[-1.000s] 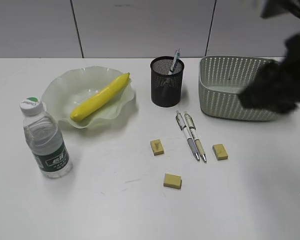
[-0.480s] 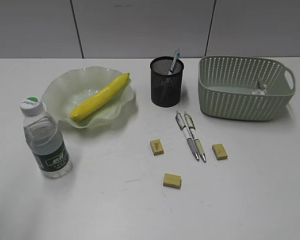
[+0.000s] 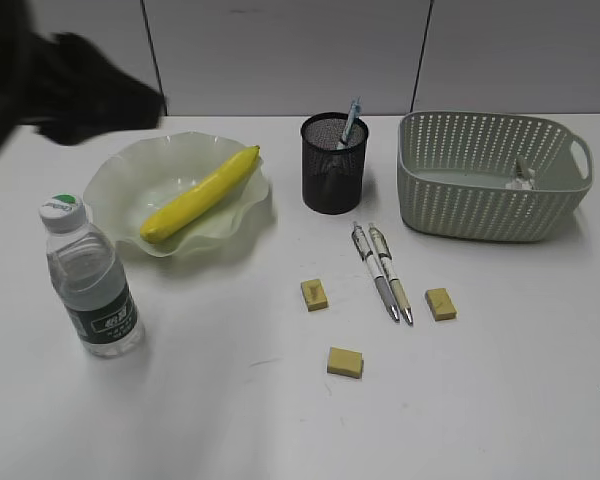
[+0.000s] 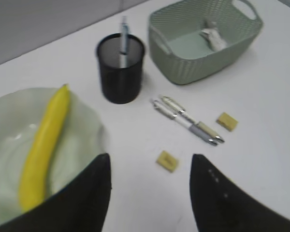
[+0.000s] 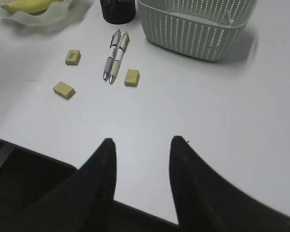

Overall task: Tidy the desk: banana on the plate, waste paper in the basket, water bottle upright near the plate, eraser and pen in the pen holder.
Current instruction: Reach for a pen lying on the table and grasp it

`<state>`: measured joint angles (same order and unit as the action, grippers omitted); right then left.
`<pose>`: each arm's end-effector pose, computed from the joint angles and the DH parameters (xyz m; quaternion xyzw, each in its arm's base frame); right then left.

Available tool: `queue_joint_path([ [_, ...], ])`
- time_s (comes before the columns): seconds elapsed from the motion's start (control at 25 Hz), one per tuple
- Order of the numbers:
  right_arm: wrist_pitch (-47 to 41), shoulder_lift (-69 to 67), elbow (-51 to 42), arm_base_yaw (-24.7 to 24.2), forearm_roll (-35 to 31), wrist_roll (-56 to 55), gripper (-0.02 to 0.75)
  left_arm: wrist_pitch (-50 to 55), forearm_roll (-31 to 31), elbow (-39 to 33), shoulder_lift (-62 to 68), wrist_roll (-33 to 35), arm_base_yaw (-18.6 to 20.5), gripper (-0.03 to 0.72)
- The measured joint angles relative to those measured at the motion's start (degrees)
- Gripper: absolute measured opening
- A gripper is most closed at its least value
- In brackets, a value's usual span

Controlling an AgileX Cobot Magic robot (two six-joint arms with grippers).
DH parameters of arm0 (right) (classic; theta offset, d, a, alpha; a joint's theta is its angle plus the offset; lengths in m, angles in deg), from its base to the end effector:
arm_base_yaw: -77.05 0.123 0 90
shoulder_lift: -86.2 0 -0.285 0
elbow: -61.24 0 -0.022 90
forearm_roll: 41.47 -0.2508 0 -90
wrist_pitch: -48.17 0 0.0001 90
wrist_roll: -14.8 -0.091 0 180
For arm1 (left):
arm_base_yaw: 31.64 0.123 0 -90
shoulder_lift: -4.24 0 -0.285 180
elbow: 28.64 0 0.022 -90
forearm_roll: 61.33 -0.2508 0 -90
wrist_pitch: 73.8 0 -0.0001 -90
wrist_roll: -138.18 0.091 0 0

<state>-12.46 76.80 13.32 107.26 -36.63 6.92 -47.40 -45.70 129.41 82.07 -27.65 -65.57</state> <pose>0.0018 -0.0067 0.2810 -0.1646 0.8402 0.1281 0.5005 0.2133 -0.1567 0.3284 0.2858 0.8399 -0.1844 0.4230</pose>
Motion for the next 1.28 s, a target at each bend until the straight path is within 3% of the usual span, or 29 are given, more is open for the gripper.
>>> queue_joint_path([
  [0.12, 0.48, 0.0, 0.0, 0.0, 0.07, 0.0, 0.305, -2.02, -5.71, 6.62, 12.56, -7.77, -8.34, 0.394],
  [0.24, 0.72, 0.0, 0.0, 0.0, 0.07, 0.0, 0.305, -0.54, -12.32, 15.54, 25.38, -20.13, -12.85, 0.394],
  [0.36, 0.72, 0.0, 0.0, 0.0, 0.07, 0.0, 0.303, 4.94, -20.13, 26.52, 37.96, -34.67, -13.94, 0.394],
  [0.52, 0.76, 0.0, 0.0, 0.0, 0.07, 0.0, 0.302, 15.5, -28.2, 41.05, 51.72, -47.59, -13.87, 0.394],
  [0.88, 0.76, 0.0, 0.0, 0.0, 0.07, 0.0, 0.301, 23.17, -32.34, 60.42, 65.62, -62.57, -13.93, 0.394],
  [1.28, 0.78, 0.0, 0.0, 0.0, 0.07, 0.0, 0.301, 23.86, -34.92, 63.28, 71.96, -69.8, -14.94, 0.388],
])
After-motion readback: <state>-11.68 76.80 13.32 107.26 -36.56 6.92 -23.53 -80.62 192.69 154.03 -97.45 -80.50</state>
